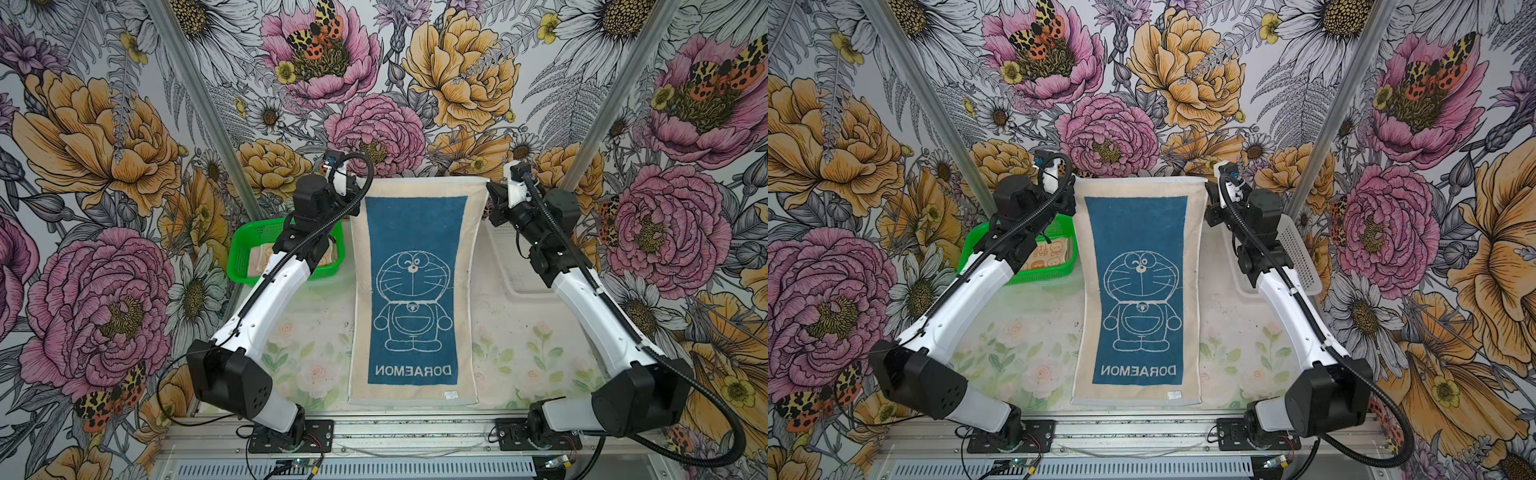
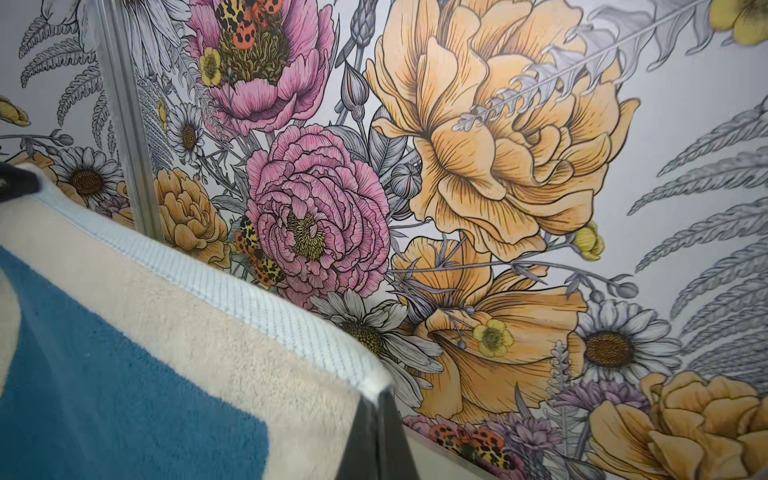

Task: Fold and stack the towels
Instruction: 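Lay the towel flat on the mat, moving both grippers away from the robot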

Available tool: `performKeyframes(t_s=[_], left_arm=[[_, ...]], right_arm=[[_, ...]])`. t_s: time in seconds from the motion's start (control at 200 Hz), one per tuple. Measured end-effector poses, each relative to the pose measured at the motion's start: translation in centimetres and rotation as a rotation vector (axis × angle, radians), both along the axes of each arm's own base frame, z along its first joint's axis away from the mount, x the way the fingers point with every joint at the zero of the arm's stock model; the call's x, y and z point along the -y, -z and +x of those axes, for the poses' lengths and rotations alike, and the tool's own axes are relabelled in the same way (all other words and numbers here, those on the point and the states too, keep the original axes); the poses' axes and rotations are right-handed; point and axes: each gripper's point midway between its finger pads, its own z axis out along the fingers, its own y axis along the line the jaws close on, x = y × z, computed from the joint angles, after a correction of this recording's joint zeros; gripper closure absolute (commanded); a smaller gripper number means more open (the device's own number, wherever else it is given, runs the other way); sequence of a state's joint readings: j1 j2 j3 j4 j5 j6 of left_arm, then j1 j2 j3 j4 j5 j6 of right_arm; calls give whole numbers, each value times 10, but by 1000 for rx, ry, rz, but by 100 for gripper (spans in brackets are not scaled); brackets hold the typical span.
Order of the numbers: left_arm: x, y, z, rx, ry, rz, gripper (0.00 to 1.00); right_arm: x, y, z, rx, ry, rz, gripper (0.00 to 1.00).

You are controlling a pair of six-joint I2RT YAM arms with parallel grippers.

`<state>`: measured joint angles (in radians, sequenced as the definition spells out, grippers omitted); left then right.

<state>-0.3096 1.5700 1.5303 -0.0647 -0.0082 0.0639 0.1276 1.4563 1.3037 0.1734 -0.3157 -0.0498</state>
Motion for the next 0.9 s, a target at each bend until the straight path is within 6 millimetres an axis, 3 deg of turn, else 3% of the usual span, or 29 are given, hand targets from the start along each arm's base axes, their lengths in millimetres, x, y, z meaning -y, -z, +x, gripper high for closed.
performKeyframes(t_s=[0.25,0.37,0.45,0.58,0.71,0.755,0.836,0.896], left_arm=[[7,127,85,-160,-34,-3,100],[5,179,120,-240,-64,-7,100],[-1,209,138,-292,-97,-9,100],[-8,233,164,-340,-155,-3,100],[-9,237,194,-331,-195,-5,100],[-10,237,203,-324,-200,-8,88],[-10,241,218,-313,-205,-13,83],[-12,246,225,-310,-209,-15,70]], right_arm=[[-8,134,74,-160,-29,38,100],[-12,174,97,-200,-34,24,100],[-16,189,111,-202,-29,7,100],[-17,196,136,-184,4,-6,100],[-18,197,167,-148,49,-16,100],[-17,199,178,-140,66,-19,100],[-15,207,196,-135,88,-19,100],[-15,217,205,-140,96,-21,64]])
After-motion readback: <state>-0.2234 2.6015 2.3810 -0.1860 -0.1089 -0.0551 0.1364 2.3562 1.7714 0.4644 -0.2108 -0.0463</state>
